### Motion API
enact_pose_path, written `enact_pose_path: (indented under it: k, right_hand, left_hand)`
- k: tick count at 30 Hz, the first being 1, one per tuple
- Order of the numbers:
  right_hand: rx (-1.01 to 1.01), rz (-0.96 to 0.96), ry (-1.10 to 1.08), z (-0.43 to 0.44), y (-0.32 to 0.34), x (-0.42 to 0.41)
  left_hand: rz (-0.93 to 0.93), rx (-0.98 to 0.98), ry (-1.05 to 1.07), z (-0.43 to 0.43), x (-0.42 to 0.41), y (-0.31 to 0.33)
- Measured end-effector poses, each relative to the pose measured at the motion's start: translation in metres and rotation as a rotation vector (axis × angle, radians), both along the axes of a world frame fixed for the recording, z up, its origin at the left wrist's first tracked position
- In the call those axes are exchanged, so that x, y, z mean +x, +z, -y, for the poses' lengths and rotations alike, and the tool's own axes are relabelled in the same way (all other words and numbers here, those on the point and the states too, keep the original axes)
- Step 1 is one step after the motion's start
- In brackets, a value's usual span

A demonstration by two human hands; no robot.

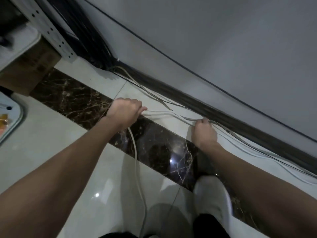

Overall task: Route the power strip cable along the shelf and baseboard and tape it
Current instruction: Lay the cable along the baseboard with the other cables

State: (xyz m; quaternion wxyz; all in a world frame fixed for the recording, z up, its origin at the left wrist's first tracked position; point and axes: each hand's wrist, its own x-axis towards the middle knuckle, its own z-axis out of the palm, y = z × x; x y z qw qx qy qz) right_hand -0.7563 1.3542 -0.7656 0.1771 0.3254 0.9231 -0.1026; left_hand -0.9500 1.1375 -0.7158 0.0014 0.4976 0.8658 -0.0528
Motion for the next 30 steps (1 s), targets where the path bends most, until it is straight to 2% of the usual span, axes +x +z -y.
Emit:
enact_pose_path:
  k: [2,8,11,13,16,20,24,26,28,30]
  right_hand:
    - [-0.072,-0.053,0.044,0.016,0.003,-0.014]
    - [-0.219,-0.291,0.145,0.040,-0.001,-0.070]
    - [-0.311,-0.352,0.118,0.042,-0.010,-0.093]
    - [-0.304,-0.329,0.105,0.044,-0.015,-0.100]
    - [-0.175,-0.294,0.140,0.050,-0.019,-0.108]
    - [-0.084,-0.266,0.077,0.051,-0.021,-0.118]
    - [-0.065,-0.231,-0.002,0.053,-0.018,-0.125]
    - [-0.048,-0.235,-0.011,0.052,-0.015,-0.127]
    - [-0.031,-0.227,0.002,0.050,-0.012,-0.125]
    - [-0.013,-0.230,-0.008,0.052,-0.012,-0.125]
  left_hand:
    - [-0.008,0.016,-0.049,0.001,-0.010,-0.005]
    - [0.071,0.010,-0.023,-0.011,-0.031,-0.019]
    - [0.114,0.059,-0.048,0.000,-0.043,-0.034]
    - [0.158,0.050,-0.060,0.006,-0.047,-0.039]
    - [0.251,0.129,0.024,0.016,-0.051,-0.042]
    - [0.633,0.224,0.350,0.015,-0.056,-0.043]
    - [1.248,0.381,0.824,0.014,-0.069,-0.034]
    - [1.366,0.356,0.896,0.019,-0.072,-0.035]
    - [1.245,0.306,0.838,0.015,-0.069,-0.041]
    - [0.890,0.196,0.656,0.009,-0.070,-0.046]
